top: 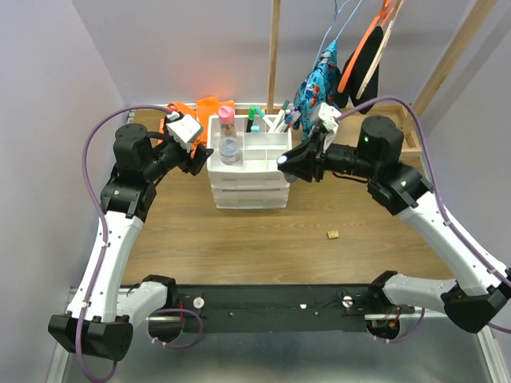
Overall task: Sort the stationery into containers
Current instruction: Place the stationery in the storage box.
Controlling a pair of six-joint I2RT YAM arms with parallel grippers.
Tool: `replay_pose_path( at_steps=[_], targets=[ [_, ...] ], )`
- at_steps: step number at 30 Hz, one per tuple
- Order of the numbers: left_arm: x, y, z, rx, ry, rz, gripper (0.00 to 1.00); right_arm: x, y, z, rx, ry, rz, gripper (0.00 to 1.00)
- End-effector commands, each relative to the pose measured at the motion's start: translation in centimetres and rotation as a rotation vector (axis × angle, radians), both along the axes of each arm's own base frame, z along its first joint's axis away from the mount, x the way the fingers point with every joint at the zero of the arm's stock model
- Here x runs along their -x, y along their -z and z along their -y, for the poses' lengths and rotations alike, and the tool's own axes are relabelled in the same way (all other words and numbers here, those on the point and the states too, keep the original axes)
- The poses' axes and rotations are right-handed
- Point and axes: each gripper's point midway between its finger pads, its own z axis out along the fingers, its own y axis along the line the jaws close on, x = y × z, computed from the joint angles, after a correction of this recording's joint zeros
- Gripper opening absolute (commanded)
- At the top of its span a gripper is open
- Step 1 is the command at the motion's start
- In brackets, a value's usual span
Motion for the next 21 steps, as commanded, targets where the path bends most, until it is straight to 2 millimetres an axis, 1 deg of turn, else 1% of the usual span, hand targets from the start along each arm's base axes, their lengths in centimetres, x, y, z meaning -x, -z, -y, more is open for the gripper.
replay_pose_path(
  at_steps=[1, 2, 5, 6, 7, 8, 9, 10, 13, 16, 18, 19, 20, 21],
  targets=[
    [0.3, -1.3, -0.4, 0.002, -0.009, 0.039, 0.74, -3.3, -5.7, -1.2, -0.357, 0.127, 0.189, 0.21],
    [0.4, -1.2, -0.4, 0.0, -0.011, 0.037, 0.75, -4.1, -4.6, -1.7, -0.351, 0.135, 0.175, 0.2],
    [0.4, -1.1, -0.6, -0.006, -0.017, 0.033, 0.75, -5.2, -4.8, -2.1, -0.38, 0.149, 0.228, 0.21],
    [0.4, -0.9, -0.8, -0.007, -0.022, 0.03, 0.74, -5.6, -3.8, -2.4, -0.372, 0.148, 0.228, 0.21],
    [0.4, -0.9, -0.8, -0.004, -0.023, 0.028, 0.75, -5.8, -4.3, -2.5, -0.401, 0.145, 0.261, 0.22],
    [0.4, -0.7, -0.8, -0.003, -0.023, 0.024, 0.75, -5.9, -4.1, -2.7, -0.41, 0.142, 0.269, 0.22],
    [0.4, -0.5, -0.8, -0.003, -0.025, 0.015, 0.74, -6.3, -2.8, -3.0, -0.4, 0.143, 0.261, 0.22],
    [0.3, -0.5, -0.9, -0.003, -0.025, 0.015, 0.75, -6.4, -3.2, -3.0, -0.421, 0.139, 0.285, 0.22],
    [0.3, -0.3, -1.0, -0.005, -0.031, 0.005, 0.75, -7.2, -2.0, -3.6, -0.426, 0.142, 0.286, 0.22],
    [0.1, -0.2, -1.2, -0.009, -0.039, 0.002, 0.75, -7.3, -1.4, -3.9, -0.44, 0.131, 0.275, 0.22],
    [0.0, 0.0, -1.3, -0.01, -0.041, -0.005, 0.75, -7.6, -0.4, -4.5, -0.444, 0.119, 0.244, 0.22],
    [0.0, 0.2, -1.3, -0.009, -0.043, -0.011, 0.75, -7.5, -0.5, -4.6, -0.457, 0.109, 0.248, 0.22],
    [-0.1, 0.4, -1.3, -0.011, -0.042, -0.015, 0.75, -7.7, 0.6, -4.9, -0.452, 0.107, 0.227, 0.22],
    [-0.1, 0.6, -1.4, -0.012, -0.044, -0.018, 0.75, -7.8, 1.0, -5.0, -0.452, 0.107, 0.228, 0.21]
  ],
)
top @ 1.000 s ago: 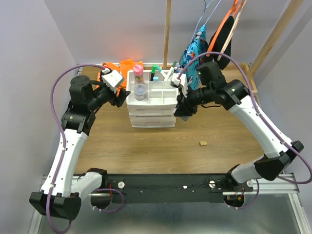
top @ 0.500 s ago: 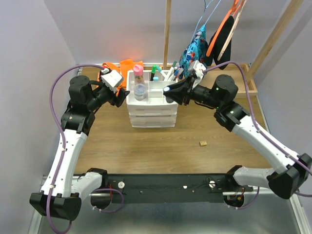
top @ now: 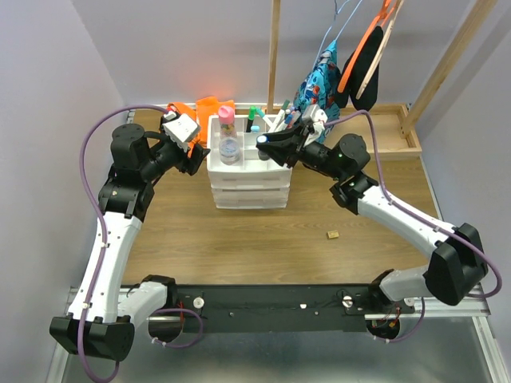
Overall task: Sort the stationery into containers
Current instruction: Place the stationery in the storage box.
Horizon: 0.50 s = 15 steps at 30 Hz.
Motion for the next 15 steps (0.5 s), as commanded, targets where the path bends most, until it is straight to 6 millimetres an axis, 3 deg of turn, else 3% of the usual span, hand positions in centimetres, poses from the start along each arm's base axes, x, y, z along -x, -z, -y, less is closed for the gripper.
replay_pose_path(
  at_steps=[1, 3, 15],
  targets=[
    [0.0, 0.5, -0.5, -0.01, -0.017, -0.014, 0.75, 0.2, -0.2, -0.9, -0.081, -0.032, 0.059, 0.21],
    [-0.1, 0.7, -0.6, -0.017, -0.022, -0.017, 0.75, 0.0, 1.5, -1.3, -0.063, -0.036, 0.057, 0.21],
    [0.1, 2.2, -1.2, -0.024, -0.048, -0.063, 0.75, -1.7, 6.3, -3.0, -0.035, -0.032, 0.061, 0.2]
  ],
)
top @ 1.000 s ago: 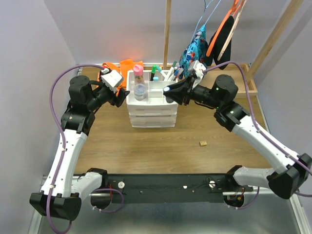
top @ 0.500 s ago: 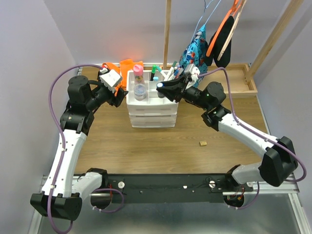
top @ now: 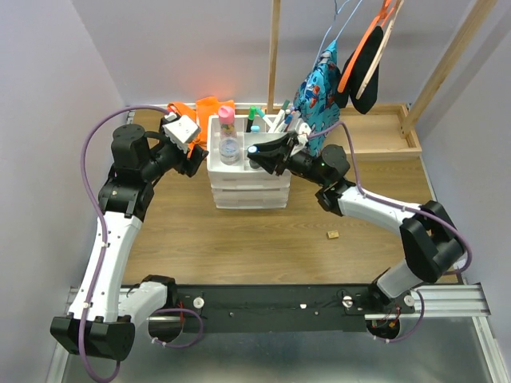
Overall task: Sort the stationery into containers
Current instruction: Place the stationery in the storage box, then pick up the stationery from the center of the board.
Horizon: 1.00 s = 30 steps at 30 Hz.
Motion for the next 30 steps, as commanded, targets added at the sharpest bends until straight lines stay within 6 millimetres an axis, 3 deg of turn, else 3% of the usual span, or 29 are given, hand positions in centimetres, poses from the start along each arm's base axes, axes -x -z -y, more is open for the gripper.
replay_pose_path(
  at_steps=[1, 6, 10, 16, 21, 22, 23, 24, 25, 26, 27, 28, 30],
  targets=[
    [0.1, 1.5, -0.8, -0.003, -0.036, -0.044, 0.75, 0.0, 0.5, -0.8, -0.027, -0.004, 0.073, 0.21],
    [0.5, 1.7, -1.3, -0.005, -0.051, -0.052, 0.75, 0.4, 1.8, -0.9, -0.018, -0.009, 0.059, 0.24],
    [0.5, 1.7, -1.4, -0.007, -0.052, -0.049, 0.75, 1.0, 2.1, -0.8, -0.012, -0.01, 0.057, 0.44],
    [0.3, 1.0, -1.3, 0.011, -0.05, -0.023, 0.75, 0.5, 0.2, -0.1, 0.047, 0.044, 0.02, 0.65],
    [1.2, 0.5, -1.3, 0.046, -0.044, -0.001, 0.75, 2.0, -2.6, 2.3, 0.123, 0.096, 0.088, 0.67],
    [1.3, 0.2, -1.5, 0.047, -0.049, 0.005, 0.75, 2.4, -1.4, 3.1, 0.188, 0.107, 0.04, 0.67],
    [1.5, 0.0, -1.7, 0.046, -0.054, 0.011, 0.75, 2.8, -3.2, 4.5, 0.182, 0.16, 0.048, 0.67],
    [1.7, -0.5, -1.8, 0.044, -0.058, 0.024, 0.75, 3.1, -3.3, 5.6, 0.205, 0.192, 0.039, 0.67],
    [1.8, -0.6, -1.9, 0.041, -0.06, 0.028, 0.75, 3.9, -0.8, 6.6, 0.305, 0.194, -0.03, 0.67],
    [1.9, -0.7, -2.0, 0.031, -0.058, 0.038, 0.74, 4.8, 0.1, 7.4, 0.369, 0.185, -0.041, 0.66],
    [2.1, -0.8, -2.1, 0.029, -0.061, 0.043, 0.74, 6.1, -0.3, 8.7, 0.443, 0.17, 0.022, 0.66],
    [2.2, -0.9, -2.2, 0.026, -0.06, 0.05, 0.74, 7.9, 3.5, 10.1, 0.595, 0.119, -0.062, 0.66],
    [2.3, -1.0, -2.2, 0.023, -0.058, 0.053, 0.74, 9.4, 5.5, 12.4, 0.769, 0.088, -0.031, 0.71]
  ],
)
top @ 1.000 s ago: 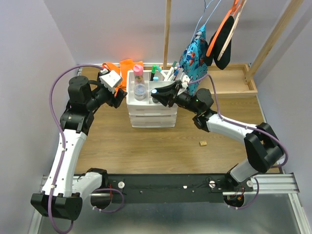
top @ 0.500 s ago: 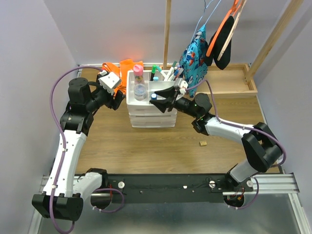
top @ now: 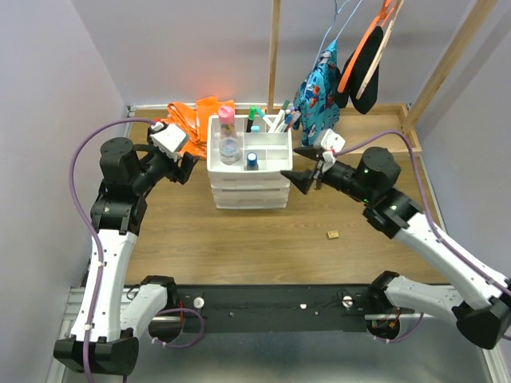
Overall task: Sort the stationery into containers
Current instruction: Pick up the stationery from the center of the board.
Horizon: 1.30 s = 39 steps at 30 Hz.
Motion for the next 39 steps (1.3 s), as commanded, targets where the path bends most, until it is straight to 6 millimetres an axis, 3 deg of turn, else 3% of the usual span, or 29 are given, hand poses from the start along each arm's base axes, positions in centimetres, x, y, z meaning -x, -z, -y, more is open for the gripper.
replay_pose_path(
  at_steps=[1, 3, 4, 6, 7, 12, 18, 22, 35, 39],
  targets=[
    [0.7, -1.1, 0.0, -0.003, 0.015, 0.04, 0.75, 5.3, 12.6, 7.3, 0.634, -0.034, -0.24, 0.72],
    [0.8, -0.9, 0.2, 0.006, 0.026, 0.034, 0.75, 6.1, 14.4, 9.5, 0.778, -0.043, -0.232, 0.71],
    [0.7, -0.7, 0.3, 0.01, 0.029, 0.025, 0.75, 8.1, 16.4, 11.2, 0.882, -0.105, -0.285, 0.71],
    [0.7, -0.6, 0.6, 0.03, 0.038, 0.02, 0.75, 9.3, 18.0, 12.6, 0.986, -0.176, -0.278, 0.7],
    [0.5, -0.5, 0.6, 0.033, 0.041, 0.014, 0.75, 10.8, 20.0, 13.9, 1.068, -0.233, -0.342, 0.7],
    [0.2, -1.2, 0.8, 0.033, 0.049, 0.019, 0.74, 12.4, 24.8, 16.1, 1.239, -0.347, -0.426, 0.62],
    [0.1, -1.5, 0.5, 0.016, 0.042, 0.014, 0.75, 9.9, 28.5, 16.2, 1.333, -0.339, -0.368, 0.59],
    [0.2, -1.3, 0.4, 0.008, 0.038, 0.003, 0.75, 8.0, 29.7, 15.9, 1.353, -0.315, -0.336, 0.57],
    [-0.2, -0.9, -0.3, 0.007, 0.016, -0.012, 0.75, 3.3, 31.1, 18.2, 1.345, -0.293, -0.411, 0.53],
    [-0.6, -0.7, -0.4, 0.007, 0.013, -0.014, 0.75, 3.0, 30.8, 17.2, 1.312, -0.328, -0.403, 0.54]
  ],
)
